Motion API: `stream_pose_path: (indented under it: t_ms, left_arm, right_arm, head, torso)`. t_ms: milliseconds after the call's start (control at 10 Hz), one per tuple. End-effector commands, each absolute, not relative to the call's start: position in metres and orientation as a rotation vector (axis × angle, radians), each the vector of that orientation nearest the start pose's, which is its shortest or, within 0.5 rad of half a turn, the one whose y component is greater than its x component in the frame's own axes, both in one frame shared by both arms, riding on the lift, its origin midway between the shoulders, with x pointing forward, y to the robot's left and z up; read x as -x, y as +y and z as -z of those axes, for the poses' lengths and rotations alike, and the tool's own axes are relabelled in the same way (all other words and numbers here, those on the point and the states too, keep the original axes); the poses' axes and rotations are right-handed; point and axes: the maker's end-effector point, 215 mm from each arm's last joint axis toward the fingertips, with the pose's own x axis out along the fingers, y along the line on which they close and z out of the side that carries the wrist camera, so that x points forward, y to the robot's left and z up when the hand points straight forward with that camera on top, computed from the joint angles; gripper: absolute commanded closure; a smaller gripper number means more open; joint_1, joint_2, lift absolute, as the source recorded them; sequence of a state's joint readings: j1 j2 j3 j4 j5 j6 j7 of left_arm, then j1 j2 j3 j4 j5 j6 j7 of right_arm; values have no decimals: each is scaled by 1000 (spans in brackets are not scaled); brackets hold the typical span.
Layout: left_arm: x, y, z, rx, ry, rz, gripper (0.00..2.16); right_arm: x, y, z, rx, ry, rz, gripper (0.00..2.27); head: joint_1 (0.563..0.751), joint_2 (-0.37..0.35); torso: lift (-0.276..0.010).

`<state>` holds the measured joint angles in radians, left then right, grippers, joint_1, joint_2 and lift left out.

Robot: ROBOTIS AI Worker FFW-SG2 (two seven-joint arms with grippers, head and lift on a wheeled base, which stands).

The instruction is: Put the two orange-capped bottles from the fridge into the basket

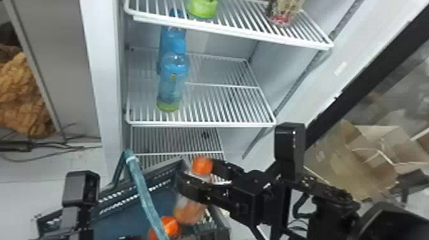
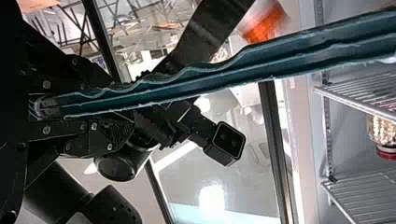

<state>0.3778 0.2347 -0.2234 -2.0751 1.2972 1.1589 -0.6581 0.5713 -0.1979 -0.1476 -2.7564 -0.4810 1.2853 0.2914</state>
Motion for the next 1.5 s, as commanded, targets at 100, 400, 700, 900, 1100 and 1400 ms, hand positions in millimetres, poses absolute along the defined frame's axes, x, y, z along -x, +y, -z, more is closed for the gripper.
stream_pose_path:
  t_ms: [100,400,700,900,1100,1400]
  left_arm:
    - [-188,-71,273,1256,839,1498,1170]
    - [-188,-71,272,1259,836,1500,1170]
    - [-188,-71,272,1261,837,1497,1170]
    - [-190,-70,272,1261,833,1494,1170]
    - [-190,-70,273,1258,835,1492,1170]
    - [-190,-71,274,1257,838,1490,1170]
  right_arm:
    - [-306,-126,329,-164,678,-575,325]
    - [-324,-130,306,-167,568,-556,314]
    - [-368,-155,259,-204,283,-463,317]
    - [-391,-192,233,-182,91,-354,317]
    - [-397,-232,229,-167,-46,-214,318]
    - [-391,-245,251,-116,-21,-162,315]
  head:
    - [695,-350]
    - [695,-350]
    - [695,-350]
    - [695,-350]
    - [695,-350]
    - [695,-350]
  torso:
    - [-235]
    - [-235]
    - [-235]
    - [-235]
    - [-235]
    - [-235]
